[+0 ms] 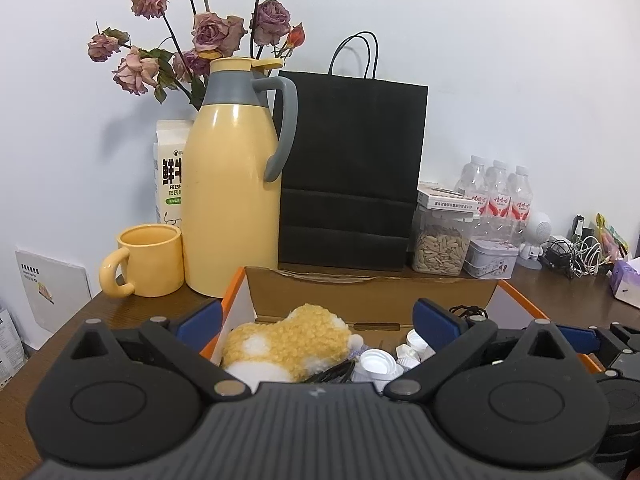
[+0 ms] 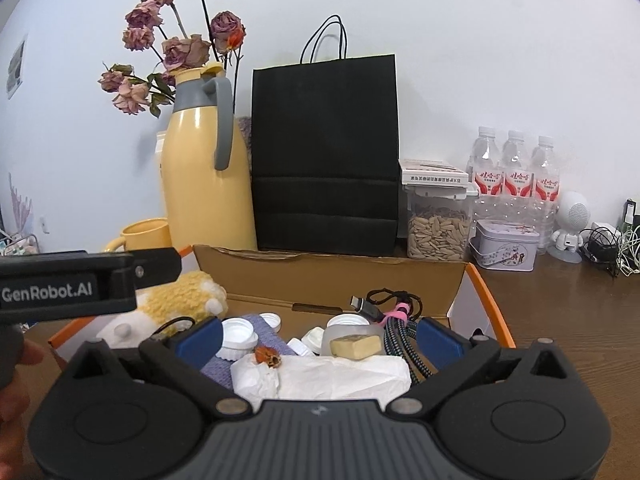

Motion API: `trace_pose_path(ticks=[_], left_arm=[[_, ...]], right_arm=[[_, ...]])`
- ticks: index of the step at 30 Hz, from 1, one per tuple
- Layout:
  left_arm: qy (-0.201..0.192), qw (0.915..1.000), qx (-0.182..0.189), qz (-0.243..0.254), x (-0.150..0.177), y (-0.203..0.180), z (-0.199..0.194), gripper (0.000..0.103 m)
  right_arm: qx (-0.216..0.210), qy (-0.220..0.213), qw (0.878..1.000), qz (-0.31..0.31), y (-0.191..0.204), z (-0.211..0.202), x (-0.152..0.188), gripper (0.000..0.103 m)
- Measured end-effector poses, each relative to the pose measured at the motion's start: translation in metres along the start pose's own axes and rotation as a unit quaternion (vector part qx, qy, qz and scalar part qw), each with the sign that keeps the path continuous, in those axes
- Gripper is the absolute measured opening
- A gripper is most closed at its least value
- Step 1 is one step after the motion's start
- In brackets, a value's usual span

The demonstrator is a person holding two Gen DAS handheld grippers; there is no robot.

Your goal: Organize objects

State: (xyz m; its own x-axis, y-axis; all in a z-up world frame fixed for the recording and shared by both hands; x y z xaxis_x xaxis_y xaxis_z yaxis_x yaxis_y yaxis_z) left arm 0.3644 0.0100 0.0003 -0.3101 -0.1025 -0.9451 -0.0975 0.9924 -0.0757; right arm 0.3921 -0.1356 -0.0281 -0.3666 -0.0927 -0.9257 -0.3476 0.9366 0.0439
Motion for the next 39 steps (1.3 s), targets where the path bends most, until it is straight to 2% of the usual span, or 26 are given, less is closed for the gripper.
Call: trace_pose_path(ticks=[12, 23, 28, 39], left_arm=[[-0.012, 0.9999, 0.006, 0.009, -0.003, 0.000, -0.031, 0.103], [-0.015, 0.9998, 0.005, 0.012, -0.001, 0.013, -0.097, 0.103], [-0.001, 0.9999, -0.002, 0.016, 0.011, 0.022, -0.130, 0.103], [0.053, 0.9981, -0.002, 0.030, 0.059, 0.028, -0.175, 0.103]], right_arm=[[0.008, -0.018, 1.000, 0.009, -0.004, -0.026, -0.009, 0.103], [0.017, -0.025, 0.999, 0.024, -0.001, -0.087, -0.006, 0.103], [0.024, -0.015, 0.999, 0.028, 0.002, -0.121, 0.004, 0.103], [0.005, 0.016, 0.999, 0.037, 0.020, -0.180, 0.036, 0.103]])
Point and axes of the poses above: each gripper's, at about its wrist camera, not at the fingertips, and z roughly the way its jaws point, y to its left, x to its underside, the point moved 10 cm from there along z, roughly the way its jaws point
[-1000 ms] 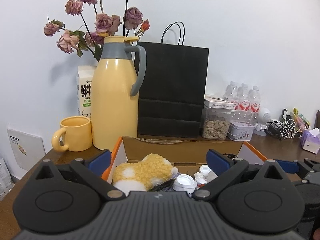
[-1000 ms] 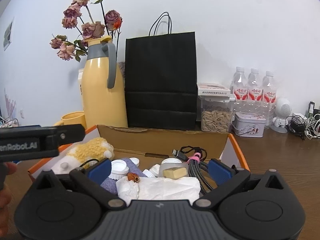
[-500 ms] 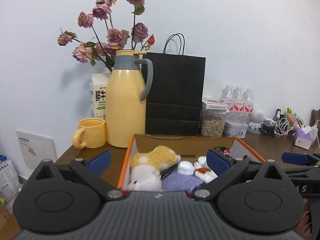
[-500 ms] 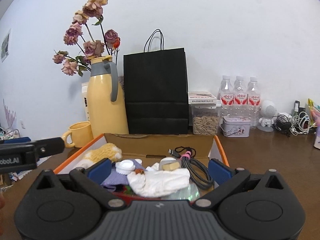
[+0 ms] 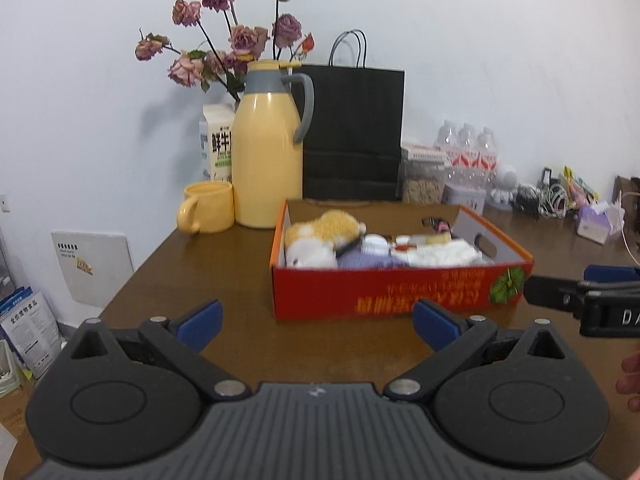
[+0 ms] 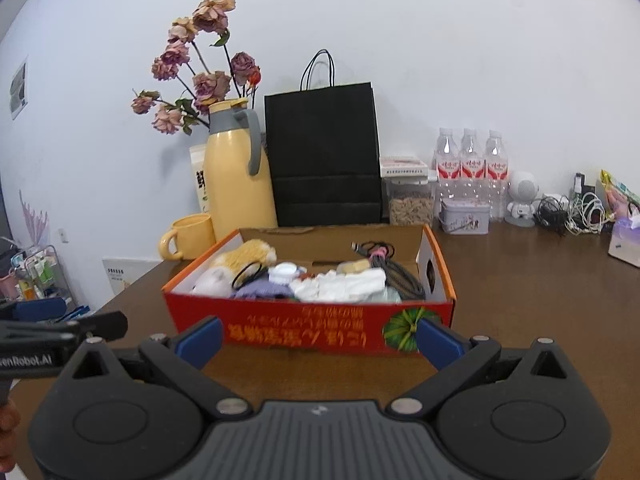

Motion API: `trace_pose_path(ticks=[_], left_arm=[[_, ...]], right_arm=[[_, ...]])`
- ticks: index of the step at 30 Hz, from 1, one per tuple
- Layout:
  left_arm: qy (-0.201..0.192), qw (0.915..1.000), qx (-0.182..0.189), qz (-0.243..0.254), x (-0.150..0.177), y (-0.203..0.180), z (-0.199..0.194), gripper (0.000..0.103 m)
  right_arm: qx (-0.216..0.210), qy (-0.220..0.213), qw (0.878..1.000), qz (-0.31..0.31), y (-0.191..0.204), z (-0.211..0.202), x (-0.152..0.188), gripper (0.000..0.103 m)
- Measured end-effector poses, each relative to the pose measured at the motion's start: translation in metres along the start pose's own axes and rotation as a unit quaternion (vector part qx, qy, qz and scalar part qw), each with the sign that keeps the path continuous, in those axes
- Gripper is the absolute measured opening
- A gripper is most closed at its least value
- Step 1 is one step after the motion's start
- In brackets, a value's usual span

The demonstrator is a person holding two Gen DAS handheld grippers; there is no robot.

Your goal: Organize objects

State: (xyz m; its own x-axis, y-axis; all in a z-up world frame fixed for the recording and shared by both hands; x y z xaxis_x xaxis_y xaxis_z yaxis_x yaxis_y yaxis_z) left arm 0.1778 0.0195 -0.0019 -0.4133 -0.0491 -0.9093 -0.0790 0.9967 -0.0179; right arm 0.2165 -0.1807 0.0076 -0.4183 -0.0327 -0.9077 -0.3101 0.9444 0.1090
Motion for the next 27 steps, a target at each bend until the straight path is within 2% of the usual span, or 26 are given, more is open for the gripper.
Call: trace_pose_path(ticks=[12, 27], left_arm=[[0.022, 0.9997, 0.003, -0.005, 0.024, -0.001, -0.010, 0.103], [0.024, 0.9997, 0.003, -0.006, 0.025, -0.002, -0.010, 0.103]], right_arm=[[0.009, 0.033, 0.999, 0.003, -0.002, -0.014, 0.031, 0.103], [0.012, 0.035, 0.999, 0.004, -0.004, -0.013, 0.032, 0.103]])
Point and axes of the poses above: each gripper's, at about its wrist camera, not at the fingertips, and z roughly the way its jaws point, y to its left, x to its underside, the point moved 10 cm from there along z, roughly the way its jaws point
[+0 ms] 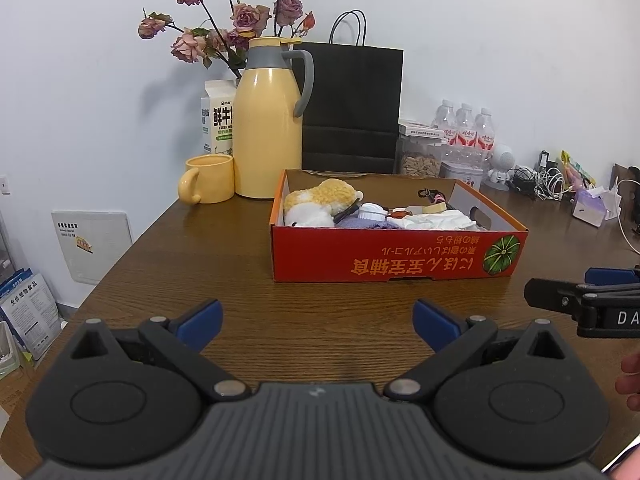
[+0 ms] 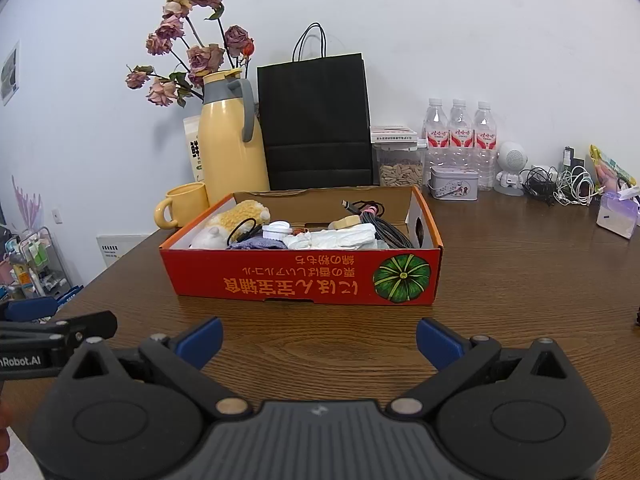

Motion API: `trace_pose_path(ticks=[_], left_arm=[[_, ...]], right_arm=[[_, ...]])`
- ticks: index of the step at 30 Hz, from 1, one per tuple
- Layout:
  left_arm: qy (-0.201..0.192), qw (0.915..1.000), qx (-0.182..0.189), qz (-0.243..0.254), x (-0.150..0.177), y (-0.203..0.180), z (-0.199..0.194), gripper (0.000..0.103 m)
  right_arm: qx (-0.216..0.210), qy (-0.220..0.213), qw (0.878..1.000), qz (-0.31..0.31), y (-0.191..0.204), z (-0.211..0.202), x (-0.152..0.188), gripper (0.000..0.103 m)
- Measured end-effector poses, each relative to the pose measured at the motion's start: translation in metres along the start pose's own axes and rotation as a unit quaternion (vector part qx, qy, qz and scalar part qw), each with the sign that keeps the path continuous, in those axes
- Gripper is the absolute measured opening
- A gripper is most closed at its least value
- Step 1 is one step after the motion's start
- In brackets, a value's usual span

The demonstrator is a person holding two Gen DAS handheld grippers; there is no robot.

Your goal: Organize objects

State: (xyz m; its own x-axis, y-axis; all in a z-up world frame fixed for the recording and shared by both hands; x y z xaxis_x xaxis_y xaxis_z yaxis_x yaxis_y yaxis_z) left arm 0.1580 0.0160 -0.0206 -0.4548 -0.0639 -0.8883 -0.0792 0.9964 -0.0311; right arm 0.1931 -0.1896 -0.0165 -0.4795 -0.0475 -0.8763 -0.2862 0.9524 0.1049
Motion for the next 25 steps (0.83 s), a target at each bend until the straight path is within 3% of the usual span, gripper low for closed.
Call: trace_pose_path(ticks=[25], left_arm=[[-0.004, 1.0000, -0.003, 0.008, -0.0012, -0.0059, -0.0017, 0.103]], right_arm=[[0.000, 0.000, 1.000, 0.000, 0.0001, 0.0000, 0.0001, 0.103]])
Point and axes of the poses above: each gripper's, at about its wrist camera, not at the fingertips, and z roughly the way its jaws point, y to its left, x to its underside, the point moved 10 cm from there along z, roughly the way its jaws point
